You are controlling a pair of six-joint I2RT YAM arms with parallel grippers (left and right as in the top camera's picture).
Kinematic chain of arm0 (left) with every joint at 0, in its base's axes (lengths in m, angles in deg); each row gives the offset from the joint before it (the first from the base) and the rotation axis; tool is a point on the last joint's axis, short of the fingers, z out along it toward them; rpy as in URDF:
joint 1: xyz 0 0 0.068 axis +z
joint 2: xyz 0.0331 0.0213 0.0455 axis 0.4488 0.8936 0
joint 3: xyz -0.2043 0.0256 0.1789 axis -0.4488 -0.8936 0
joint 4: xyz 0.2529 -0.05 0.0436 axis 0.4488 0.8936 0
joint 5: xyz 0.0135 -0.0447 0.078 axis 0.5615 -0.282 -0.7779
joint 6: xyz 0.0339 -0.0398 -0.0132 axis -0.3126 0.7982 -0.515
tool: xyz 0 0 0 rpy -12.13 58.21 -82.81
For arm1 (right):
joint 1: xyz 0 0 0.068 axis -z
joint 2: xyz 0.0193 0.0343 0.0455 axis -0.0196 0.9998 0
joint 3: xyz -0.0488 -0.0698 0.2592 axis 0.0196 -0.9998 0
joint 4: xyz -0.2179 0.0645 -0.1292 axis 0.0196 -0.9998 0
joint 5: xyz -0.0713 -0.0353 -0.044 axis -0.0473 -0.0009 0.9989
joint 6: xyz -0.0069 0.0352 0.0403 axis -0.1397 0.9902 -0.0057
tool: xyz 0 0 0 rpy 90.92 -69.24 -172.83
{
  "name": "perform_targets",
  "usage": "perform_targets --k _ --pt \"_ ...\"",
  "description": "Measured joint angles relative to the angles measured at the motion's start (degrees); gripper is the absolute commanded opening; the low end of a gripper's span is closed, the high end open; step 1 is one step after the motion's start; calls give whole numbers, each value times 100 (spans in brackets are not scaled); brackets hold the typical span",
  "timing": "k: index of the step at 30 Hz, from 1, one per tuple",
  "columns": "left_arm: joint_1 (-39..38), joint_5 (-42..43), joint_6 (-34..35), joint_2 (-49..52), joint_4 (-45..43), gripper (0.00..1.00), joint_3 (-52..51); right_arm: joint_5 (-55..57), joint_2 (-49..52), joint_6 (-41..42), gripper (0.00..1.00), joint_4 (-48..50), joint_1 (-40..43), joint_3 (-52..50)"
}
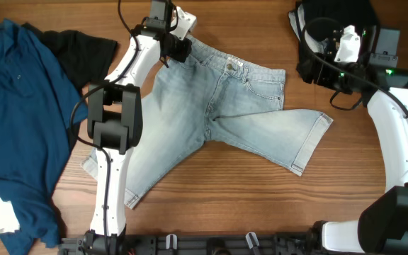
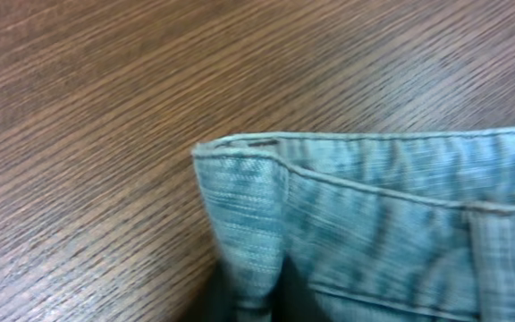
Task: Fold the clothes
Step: 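Grasp the waistband with the left gripper and the right leg hem with the right, then pull the right leg down and inward with the right gripper to straighten it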
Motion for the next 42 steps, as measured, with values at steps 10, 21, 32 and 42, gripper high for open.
perform_targets --k 10,21,32,42 --pt "315 -94 1478 -264 74 4 -13 0 20 4 77 -37 0 0" --pt "2116 -879 3338 -776 1178 4 -11 -2 525 94 73 0 -138 0" --pt "2065 -835 3508 -776 1755 4 -11 802 2100 540 63 1462 -1473 22" --pt "2065 -835 3545 -776 1799 4 -11 2216 2717 1034 15 1912 -2006 42"
